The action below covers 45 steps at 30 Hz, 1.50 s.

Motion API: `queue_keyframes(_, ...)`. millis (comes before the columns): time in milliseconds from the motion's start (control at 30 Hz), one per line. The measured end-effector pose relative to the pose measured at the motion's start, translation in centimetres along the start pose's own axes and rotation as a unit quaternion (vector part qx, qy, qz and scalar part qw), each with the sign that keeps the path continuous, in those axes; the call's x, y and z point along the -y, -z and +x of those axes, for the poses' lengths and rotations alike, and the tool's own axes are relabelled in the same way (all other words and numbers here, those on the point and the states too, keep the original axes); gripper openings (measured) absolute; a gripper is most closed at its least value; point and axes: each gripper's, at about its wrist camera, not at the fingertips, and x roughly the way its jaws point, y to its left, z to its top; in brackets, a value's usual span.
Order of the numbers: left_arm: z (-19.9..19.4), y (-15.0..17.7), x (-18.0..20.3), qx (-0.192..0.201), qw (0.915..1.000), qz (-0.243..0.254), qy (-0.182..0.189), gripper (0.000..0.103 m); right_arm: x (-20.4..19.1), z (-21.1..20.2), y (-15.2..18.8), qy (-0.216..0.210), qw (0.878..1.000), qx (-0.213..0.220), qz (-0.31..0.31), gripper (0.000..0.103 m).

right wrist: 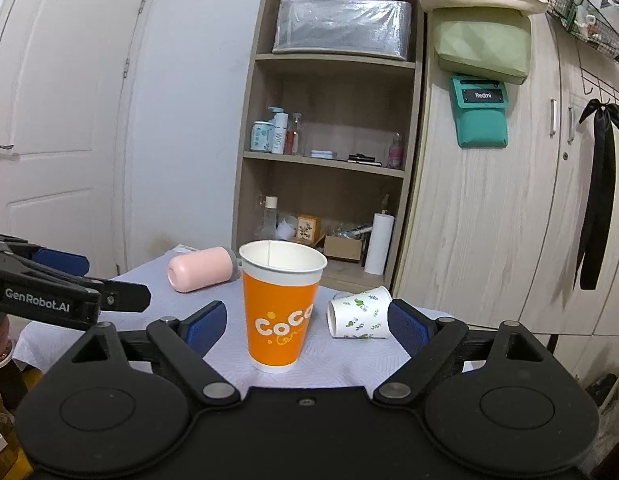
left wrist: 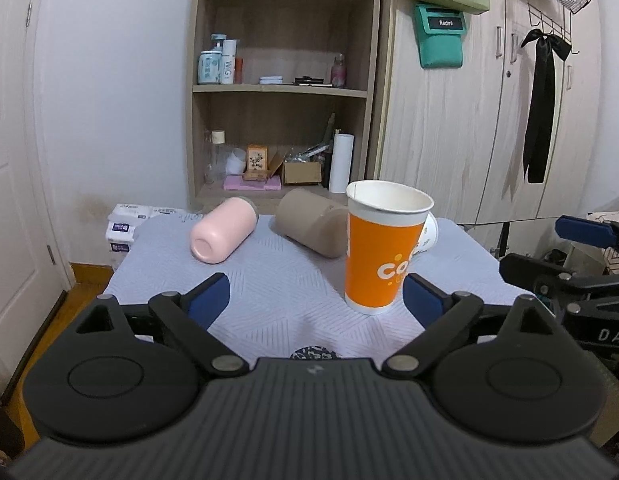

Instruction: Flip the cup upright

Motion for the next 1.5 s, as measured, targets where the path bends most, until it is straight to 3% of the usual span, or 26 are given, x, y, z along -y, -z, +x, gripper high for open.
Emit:
queue_keyframes(100, -0.3, -0.1, 0.1, 0.001, 1.0, 0.001, 0.0, 0.095, -0.2, -0.2, -0.2, 0.002, 1.0, 0.004, 0.0, 0.092)
queue_keyframes(233, -0.6, -0.1, 0.2, 0.003, 1.0, 0.003, -0.004, 0.099, -0.1, -0.3, -0.1, 0.005, 1.0, -0.001, 0.007, 0.103)
queue_keyframes(300, -0.7, -0.2, 0.2, 0.005, 1.0, 0.002, -0.007, 0.103, 0.1, -0.4, -0.1, 0.006, 1.0, -0.003, 0.017, 0.103)
queue_keyframes(1133, 0.4, -0.2, -0.4, -0.042, 0.9972, -0.006, -0.061, 0.103, 0.7, 1.3, 0.2, 0.072, 0.994, -0.055, 0.053, 0.103)
queue_keyframes(1500, 0.9, 0.1, -0.4, -0.057, 0.9955, -0.003, -0.076, 0.103, 0.6, 1.5, 0.3, 0.075, 0.994, -0.061, 0.051, 0.103)
